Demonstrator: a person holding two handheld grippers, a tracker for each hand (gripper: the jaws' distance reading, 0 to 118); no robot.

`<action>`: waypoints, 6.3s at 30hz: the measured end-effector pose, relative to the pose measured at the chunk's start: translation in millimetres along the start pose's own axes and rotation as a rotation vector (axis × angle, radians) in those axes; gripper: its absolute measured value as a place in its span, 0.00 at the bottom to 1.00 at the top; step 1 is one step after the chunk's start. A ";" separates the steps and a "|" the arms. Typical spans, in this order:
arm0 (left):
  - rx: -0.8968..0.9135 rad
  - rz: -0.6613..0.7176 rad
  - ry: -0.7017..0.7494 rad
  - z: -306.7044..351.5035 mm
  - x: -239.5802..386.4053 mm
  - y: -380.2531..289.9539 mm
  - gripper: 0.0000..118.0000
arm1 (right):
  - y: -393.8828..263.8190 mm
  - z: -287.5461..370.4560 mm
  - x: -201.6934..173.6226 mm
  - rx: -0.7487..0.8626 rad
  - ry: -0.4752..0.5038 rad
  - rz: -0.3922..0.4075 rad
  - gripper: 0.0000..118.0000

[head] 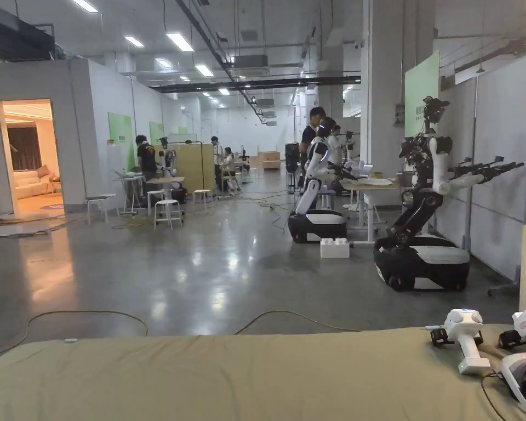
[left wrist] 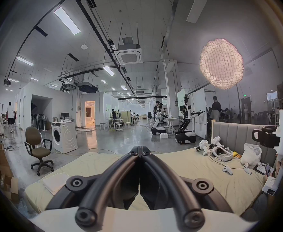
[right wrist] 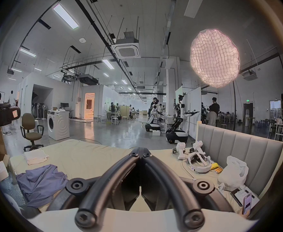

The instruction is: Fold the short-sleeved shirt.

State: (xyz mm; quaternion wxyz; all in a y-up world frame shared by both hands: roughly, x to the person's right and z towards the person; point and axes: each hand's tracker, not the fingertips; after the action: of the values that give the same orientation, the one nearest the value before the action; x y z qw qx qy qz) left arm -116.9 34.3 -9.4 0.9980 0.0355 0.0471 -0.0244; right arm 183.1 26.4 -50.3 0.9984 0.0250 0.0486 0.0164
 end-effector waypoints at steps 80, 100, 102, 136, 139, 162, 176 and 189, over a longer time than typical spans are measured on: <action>-0.662 0.092 0.070 -121.3 -168.0 -176.9 0.83 | -94.2 -34.7 20.7 -0.380 -0.013 -0.173 0.00; -1.133 0.115 0.204 -243.3 -211.7 -359.5 0.05 | -133.7 -58.6 15.5 -0.624 -0.072 -0.190 0.00; -1.152 0.233 0.208 -247.1 -222.4 -343.0 0.05 | -128.4 -55.0 14.5 -0.610 -0.061 -0.184 0.00; -1.044 0.199 -1.069 -60.2 269.0 -254.8 0.48 | -133.6 60.2 104.2 -0.503 -0.191 -0.255 0.00; -0.899 0.267 -1.023 -69.2 227.1 -210.9 0.80 | -133.3 52.4 96.9 -0.477 -0.139 -0.276 0.00; -0.031 -0.042 0.112 21.7 -13.2 -22.5 0.00 | -31.5 24.2 9.7 -0.132 0.074 -0.120 0.00; -0.048 0.029 0.031 30.3 -23.7 -9.4 0.00 | -33.0 26.3 11.3 -0.125 0.069 -0.069 0.00; -0.343 0.097 -0.151 -38.0 -27.2 -63.8 0.00 | -55.3 19.3 20.7 -0.184 0.081 -0.098 0.00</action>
State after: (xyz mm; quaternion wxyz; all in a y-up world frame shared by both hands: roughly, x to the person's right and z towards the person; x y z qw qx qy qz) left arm -150.8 -25.2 -48.9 0.9901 -0.1348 -0.0261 0.0298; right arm 207.3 -29.1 -35.9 0.9932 -0.0700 0.0886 -0.0270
